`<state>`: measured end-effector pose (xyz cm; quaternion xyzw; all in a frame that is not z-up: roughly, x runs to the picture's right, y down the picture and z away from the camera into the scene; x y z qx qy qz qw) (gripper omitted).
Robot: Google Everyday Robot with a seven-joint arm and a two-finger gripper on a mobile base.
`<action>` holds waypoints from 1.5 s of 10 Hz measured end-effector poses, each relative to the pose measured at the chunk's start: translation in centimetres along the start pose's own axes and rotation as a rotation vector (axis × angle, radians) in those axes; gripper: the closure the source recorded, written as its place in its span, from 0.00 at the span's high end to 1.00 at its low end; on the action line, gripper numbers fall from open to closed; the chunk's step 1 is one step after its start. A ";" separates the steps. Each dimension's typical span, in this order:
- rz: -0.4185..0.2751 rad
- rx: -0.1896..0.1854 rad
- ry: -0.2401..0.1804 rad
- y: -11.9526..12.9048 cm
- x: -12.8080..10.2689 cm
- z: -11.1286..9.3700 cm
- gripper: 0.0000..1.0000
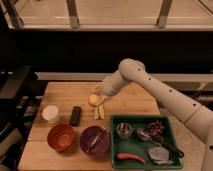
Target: Place apple in table surface
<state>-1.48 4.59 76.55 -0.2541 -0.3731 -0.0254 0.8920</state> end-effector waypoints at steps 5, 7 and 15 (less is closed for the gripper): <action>0.072 0.017 -0.010 0.3 3.0 -0.4 0.00; 0.071 0.022 -0.006 0.2 2.9 -0.2 0.00; 0.265 0.118 0.151 -0.7 13.5 -1.2 0.07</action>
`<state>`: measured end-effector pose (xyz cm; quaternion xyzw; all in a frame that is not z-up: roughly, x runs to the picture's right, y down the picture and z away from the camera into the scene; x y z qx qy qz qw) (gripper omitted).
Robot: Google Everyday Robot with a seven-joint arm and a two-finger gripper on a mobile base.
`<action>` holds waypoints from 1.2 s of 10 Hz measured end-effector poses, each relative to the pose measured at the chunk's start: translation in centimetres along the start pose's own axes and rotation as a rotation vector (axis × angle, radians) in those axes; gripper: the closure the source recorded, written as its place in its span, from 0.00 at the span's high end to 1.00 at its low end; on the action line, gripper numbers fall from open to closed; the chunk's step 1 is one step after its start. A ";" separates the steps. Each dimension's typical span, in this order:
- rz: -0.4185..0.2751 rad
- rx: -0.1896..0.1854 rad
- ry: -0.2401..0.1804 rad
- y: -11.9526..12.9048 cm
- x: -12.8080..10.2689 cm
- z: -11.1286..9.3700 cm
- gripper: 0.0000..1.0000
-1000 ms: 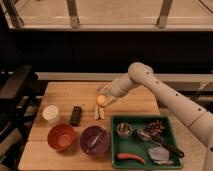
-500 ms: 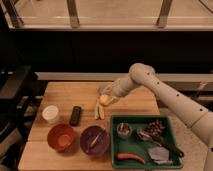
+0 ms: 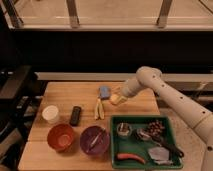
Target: Place apple in table surface
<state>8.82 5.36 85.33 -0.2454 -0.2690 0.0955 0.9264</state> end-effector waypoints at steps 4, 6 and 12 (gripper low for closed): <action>0.080 -0.010 -0.001 -0.6 3.5 1.9 0.47; 0.111 -0.018 -0.009 -0.7 4.6 2.6 0.68; 0.133 -0.017 -0.034 -0.6 5.1 2.6 0.80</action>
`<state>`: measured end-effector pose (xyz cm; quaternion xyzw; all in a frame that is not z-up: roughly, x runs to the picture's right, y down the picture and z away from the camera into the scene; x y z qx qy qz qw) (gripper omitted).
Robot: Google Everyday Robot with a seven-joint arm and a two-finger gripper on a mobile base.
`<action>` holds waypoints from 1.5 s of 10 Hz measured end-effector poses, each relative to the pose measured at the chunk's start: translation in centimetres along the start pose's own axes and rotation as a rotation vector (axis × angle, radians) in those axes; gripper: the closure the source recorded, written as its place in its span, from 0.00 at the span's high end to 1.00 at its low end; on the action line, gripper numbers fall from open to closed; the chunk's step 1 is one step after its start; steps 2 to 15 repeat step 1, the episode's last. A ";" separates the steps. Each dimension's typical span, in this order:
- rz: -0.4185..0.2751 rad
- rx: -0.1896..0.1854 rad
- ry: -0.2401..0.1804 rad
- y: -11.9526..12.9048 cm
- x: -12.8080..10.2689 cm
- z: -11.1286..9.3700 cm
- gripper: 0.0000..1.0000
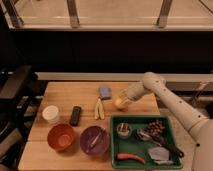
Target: Place apple in table surface
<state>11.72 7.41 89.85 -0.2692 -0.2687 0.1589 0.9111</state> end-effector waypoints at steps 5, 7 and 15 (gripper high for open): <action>0.001 0.001 0.000 0.0 0.0 -0.1 0.80; 0.001 0.001 0.000 0.0 0.0 -0.1 0.80; 0.001 0.001 0.000 0.0 0.0 -0.1 0.80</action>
